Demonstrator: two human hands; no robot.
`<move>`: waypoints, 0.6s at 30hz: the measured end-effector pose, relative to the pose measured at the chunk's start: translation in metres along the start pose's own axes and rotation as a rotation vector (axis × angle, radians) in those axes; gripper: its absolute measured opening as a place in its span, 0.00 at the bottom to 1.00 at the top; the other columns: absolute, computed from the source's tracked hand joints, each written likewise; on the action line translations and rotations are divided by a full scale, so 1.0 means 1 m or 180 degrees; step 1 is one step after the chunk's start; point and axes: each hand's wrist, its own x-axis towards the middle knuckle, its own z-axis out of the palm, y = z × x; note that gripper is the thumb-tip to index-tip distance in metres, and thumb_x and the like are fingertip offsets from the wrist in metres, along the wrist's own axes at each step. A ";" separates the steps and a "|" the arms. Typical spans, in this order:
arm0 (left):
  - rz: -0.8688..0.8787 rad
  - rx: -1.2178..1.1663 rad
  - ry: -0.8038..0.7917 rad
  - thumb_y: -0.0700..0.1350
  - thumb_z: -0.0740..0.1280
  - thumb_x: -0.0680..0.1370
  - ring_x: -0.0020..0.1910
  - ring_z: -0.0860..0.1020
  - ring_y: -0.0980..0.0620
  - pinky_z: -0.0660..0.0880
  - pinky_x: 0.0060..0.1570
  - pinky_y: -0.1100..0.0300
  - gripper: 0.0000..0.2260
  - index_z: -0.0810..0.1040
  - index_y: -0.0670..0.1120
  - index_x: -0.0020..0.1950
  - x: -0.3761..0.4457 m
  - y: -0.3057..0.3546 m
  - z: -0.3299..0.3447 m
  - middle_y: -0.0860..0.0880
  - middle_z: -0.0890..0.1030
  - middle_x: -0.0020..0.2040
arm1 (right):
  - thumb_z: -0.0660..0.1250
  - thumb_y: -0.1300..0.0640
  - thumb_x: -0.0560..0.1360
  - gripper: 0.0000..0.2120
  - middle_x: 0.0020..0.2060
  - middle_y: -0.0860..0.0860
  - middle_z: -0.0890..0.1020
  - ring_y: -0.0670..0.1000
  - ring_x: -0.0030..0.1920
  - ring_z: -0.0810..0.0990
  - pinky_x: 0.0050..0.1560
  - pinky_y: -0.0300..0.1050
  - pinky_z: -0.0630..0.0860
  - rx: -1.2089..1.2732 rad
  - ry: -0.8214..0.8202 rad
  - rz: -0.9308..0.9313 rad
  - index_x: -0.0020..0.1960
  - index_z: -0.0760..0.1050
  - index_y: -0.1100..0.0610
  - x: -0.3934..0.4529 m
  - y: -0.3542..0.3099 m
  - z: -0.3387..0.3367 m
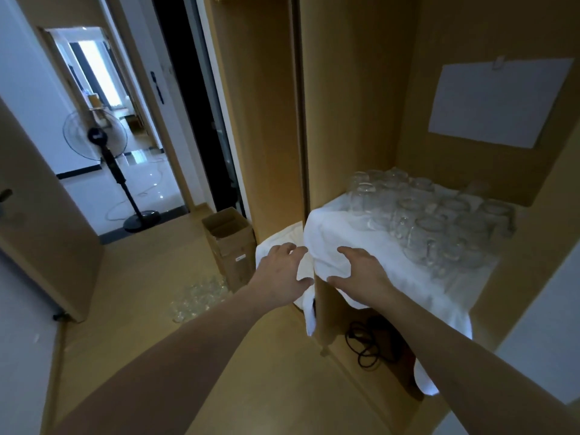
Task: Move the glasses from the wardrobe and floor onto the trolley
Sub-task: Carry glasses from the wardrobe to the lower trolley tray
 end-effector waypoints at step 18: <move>0.1243 -0.0562 -0.0201 0.58 0.70 0.78 0.74 0.66 0.45 0.68 0.70 0.50 0.31 0.66 0.49 0.78 0.210 0.004 0.031 0.47 0.69 0.75 | 0.73 0.44 0.73 0.34 0.71 0.51 0.73 0.55 0.69 0.73 0.64 0.46 0.70 -0.0046 0.0702 0.1128 0.75 0.68 0.50 0.099 0.049 -0.028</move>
